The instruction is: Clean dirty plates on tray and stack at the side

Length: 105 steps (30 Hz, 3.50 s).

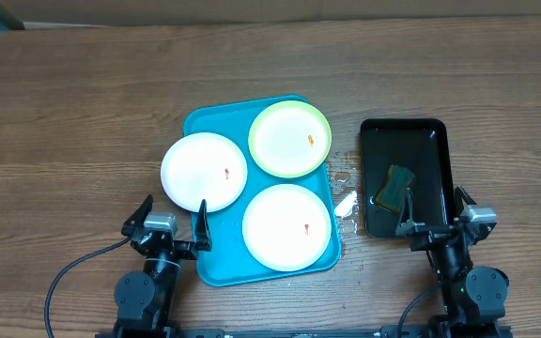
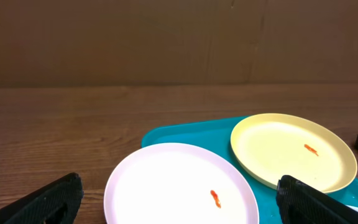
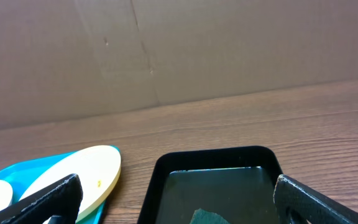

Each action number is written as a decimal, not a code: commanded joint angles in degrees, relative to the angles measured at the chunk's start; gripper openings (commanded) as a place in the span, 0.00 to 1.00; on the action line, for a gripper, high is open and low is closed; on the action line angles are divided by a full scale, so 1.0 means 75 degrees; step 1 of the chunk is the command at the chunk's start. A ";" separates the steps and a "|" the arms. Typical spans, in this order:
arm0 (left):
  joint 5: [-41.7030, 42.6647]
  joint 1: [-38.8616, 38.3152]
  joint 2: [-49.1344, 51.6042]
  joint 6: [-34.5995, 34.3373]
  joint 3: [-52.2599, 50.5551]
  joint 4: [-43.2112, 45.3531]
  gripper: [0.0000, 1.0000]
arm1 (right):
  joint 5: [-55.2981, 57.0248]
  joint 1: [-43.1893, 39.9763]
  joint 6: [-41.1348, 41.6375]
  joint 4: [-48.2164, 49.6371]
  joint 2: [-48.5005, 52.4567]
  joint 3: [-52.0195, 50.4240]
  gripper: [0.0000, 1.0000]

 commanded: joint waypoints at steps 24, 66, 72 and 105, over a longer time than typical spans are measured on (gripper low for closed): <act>-0.0070 0.0047 -0.0032 -0.0073 -0.0023 -0.0017 1.00 | 0.0038 0.0029 -0.0029 0.0044 -0.0041 -0.0076 1.00; 0.0332 0.0041 -0.0026 -0.0239 -0.0023 0.0006 1.00 | -0.0376 0.0032 0.1483 0.0067 -0.0041 -0.0076 1.00; 0.1416 0.0032 -0.0009 -0.2040 -0.0020 0.0466 1.00 | -0.1612 0.0032 0.1836 0.0128 -0.0041 0.0160 1.00; 0.3045 0.0032 0.7755 -0.1789 1.0640 -0.8367 1.00 | -0.2279 0.0032 0.1058 -0.8556 1.1243 1.0675 0.90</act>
